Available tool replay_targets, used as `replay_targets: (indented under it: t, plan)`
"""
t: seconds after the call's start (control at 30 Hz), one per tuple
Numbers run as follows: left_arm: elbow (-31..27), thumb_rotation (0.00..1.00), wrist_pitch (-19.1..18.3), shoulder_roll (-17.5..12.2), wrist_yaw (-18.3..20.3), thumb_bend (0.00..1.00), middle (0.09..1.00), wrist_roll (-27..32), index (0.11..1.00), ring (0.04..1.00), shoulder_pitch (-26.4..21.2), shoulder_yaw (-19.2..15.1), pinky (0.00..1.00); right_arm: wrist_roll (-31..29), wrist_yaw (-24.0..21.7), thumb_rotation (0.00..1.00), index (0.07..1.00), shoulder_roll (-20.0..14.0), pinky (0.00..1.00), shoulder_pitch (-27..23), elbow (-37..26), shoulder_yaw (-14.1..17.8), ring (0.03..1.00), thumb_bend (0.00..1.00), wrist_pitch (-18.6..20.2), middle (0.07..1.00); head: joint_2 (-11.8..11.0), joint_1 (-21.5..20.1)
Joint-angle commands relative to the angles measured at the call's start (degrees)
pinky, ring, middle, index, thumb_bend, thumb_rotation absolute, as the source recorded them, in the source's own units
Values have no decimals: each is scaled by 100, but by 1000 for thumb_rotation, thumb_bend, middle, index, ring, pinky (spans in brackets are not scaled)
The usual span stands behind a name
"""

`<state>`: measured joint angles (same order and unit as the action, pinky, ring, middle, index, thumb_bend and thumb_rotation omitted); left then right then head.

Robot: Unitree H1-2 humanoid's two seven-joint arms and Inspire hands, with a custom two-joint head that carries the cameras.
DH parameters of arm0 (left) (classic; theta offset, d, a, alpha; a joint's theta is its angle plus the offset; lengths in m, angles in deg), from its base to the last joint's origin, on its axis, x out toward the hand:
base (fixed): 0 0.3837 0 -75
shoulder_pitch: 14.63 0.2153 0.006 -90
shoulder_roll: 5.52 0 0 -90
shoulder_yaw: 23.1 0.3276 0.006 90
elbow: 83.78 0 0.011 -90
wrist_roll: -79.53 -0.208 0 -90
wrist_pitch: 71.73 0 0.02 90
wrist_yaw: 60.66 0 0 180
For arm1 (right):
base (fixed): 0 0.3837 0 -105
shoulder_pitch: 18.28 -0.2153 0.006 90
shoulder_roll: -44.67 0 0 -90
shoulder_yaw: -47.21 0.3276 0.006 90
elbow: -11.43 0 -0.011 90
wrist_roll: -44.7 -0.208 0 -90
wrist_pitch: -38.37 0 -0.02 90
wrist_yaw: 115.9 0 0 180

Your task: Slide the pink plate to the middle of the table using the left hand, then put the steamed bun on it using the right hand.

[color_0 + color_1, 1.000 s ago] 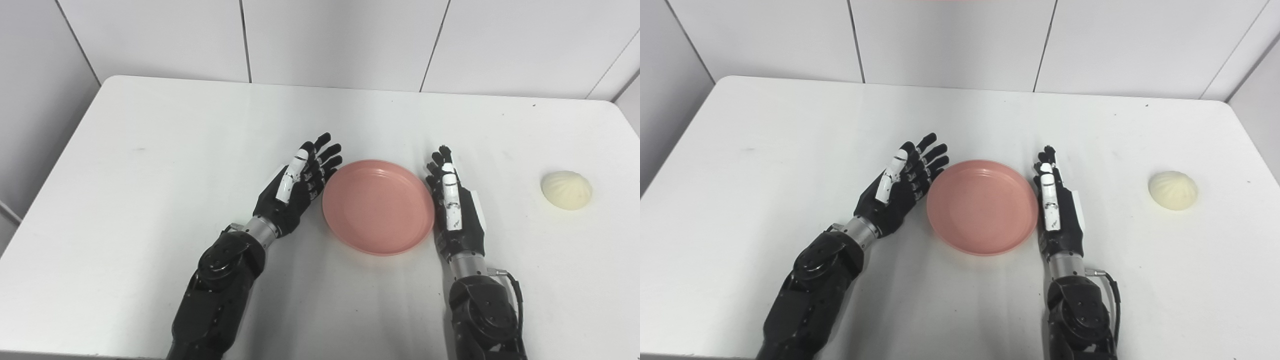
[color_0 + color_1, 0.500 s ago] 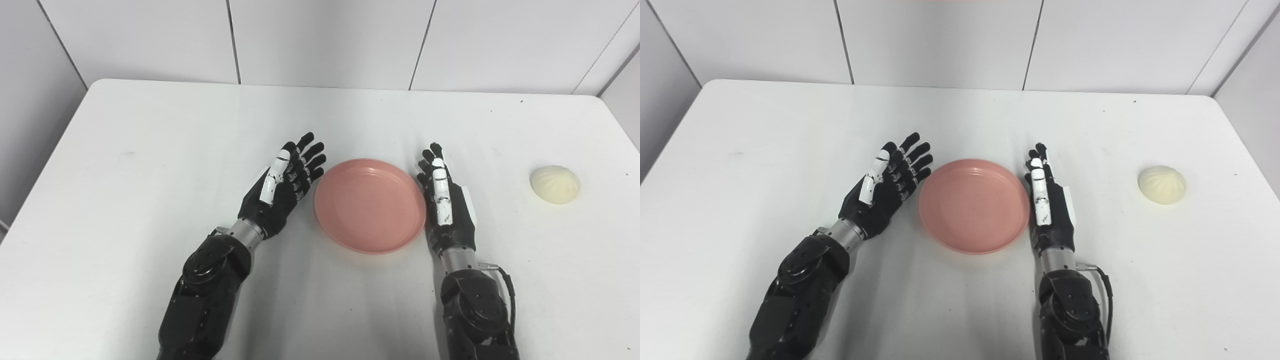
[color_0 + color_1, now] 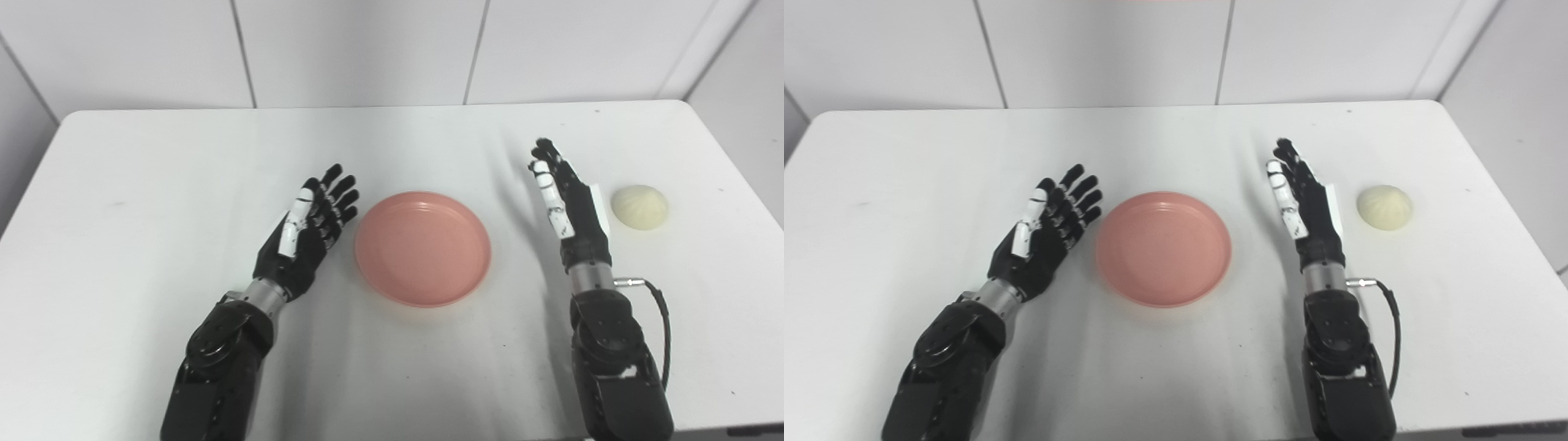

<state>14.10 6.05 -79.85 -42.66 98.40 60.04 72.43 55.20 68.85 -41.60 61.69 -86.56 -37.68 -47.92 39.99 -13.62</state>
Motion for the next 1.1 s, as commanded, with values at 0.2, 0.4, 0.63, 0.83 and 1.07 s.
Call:
replay_targets:
  t: [0.2,0.4,0.63,0.83,1.07]
  plan:
    - [193,1000,-295,-152,17,447,974,13,985,977,174,-105,1000,831,-167,923,907,-581,738,-458,-1393,98,780,614,602,850,-94,-368]
    - [210,1000,-322,-271,118,447,973,57,983,973,161,-155,1000,1863,-307,811,867,-1056,697,-607,-1642,181,761,602,941,804,-156,-650]
    - [345,1000,-291,-390,248,462,969,171,972,968,140,-239,988,2378,-525,698,859,-1512,730,-655,-1523,367,805,700,1403,820,-196,-914]
    - [482,1000,-212,-436,395,461,971,219,974,967,121,-322,972,2838,-815,483,856,-2087,733,-557,-1134,430,858,730,1535,881,-211,-1024]
    - [417,1000,-294,-503,399,465,971,256,975,968,138,-359,978,2873,-1134,421,879,-2571,721,-509,-366,343,880,825,1533,909,-212,-1190]
